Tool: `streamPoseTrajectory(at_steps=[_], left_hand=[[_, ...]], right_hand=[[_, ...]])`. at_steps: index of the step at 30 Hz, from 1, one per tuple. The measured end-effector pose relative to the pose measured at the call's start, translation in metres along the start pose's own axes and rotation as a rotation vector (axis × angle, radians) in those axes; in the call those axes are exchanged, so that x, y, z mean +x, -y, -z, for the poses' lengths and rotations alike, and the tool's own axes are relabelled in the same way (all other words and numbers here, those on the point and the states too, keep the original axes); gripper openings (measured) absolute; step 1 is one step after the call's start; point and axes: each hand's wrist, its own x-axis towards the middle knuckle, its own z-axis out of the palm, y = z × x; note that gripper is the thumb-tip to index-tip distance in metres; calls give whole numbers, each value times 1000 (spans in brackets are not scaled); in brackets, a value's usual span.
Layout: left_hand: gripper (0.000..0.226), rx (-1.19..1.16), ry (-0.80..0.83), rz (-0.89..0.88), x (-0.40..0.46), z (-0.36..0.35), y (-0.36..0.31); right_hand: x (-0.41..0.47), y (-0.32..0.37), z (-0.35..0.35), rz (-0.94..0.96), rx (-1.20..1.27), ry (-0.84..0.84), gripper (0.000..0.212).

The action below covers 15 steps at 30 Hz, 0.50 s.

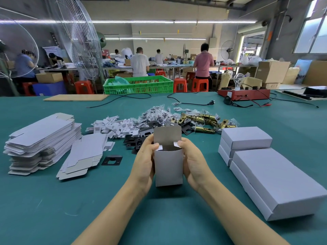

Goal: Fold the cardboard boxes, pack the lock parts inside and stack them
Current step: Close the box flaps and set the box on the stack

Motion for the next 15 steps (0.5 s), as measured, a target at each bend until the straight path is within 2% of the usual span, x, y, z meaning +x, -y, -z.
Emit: streamPoseTrajectory(at_steps=[2, 6, 15], left_hand=[[40, -3, -10, 0, 0, 0, 0], [45, -24, -14, 2, 0, -1, -1], [48, -124, -104, -65, -3, -9, -3]], right_hand=[[0, 3, -3, 63, -19, -27, 21], [-1, 6, -6, 148, -56, -75, 45], [0, 4, -9, 280, -135, -222, 36]])
